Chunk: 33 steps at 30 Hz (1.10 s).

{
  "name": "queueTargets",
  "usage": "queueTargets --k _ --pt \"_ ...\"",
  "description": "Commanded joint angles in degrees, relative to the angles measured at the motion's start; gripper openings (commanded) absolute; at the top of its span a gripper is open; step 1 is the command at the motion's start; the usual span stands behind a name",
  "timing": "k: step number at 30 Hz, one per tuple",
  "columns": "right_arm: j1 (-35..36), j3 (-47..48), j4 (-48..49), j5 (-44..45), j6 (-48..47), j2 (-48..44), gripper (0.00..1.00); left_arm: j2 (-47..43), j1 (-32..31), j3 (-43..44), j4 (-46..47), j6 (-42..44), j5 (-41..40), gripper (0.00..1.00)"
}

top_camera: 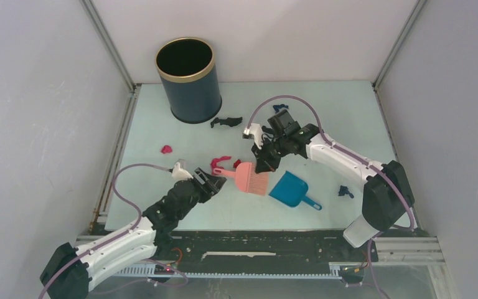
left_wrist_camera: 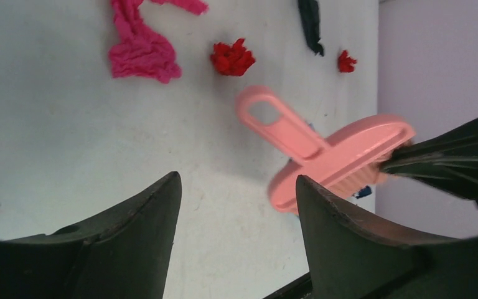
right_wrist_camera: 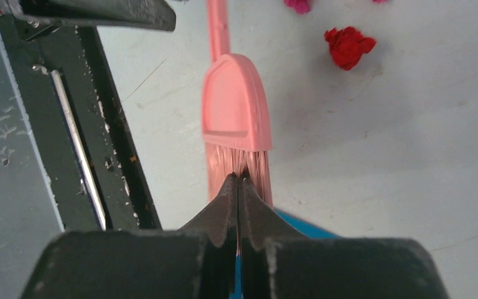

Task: Sweep away the paper scraps from the table

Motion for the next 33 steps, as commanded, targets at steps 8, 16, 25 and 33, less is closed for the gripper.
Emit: queueTargets --k 8,16,25,33 --pt "-3.9 -1.6 0.9 -13.0 5.9 0.3 0.0 -2.0 -2.1 -2.2 25.3 14.5 1.2 0.72" --pt "-7.5 -1.6 0.5 -18.6 7.9 0.4 0.0 5.5 -2.3 0.0 31.4 13.6 3.6 0.63" --pt "-11.5 -3.0 2.0 -24.1 10.0 -0.9 0.0 8.0 -4.4 1.5 28.7 7.6 0.8 0.74" --pt "-12.3 -4.6 2.6 -28.4 11.0 -1.4 0.0 19.8 -5.1 3.6 42.8 14.3 12.6 0.66"
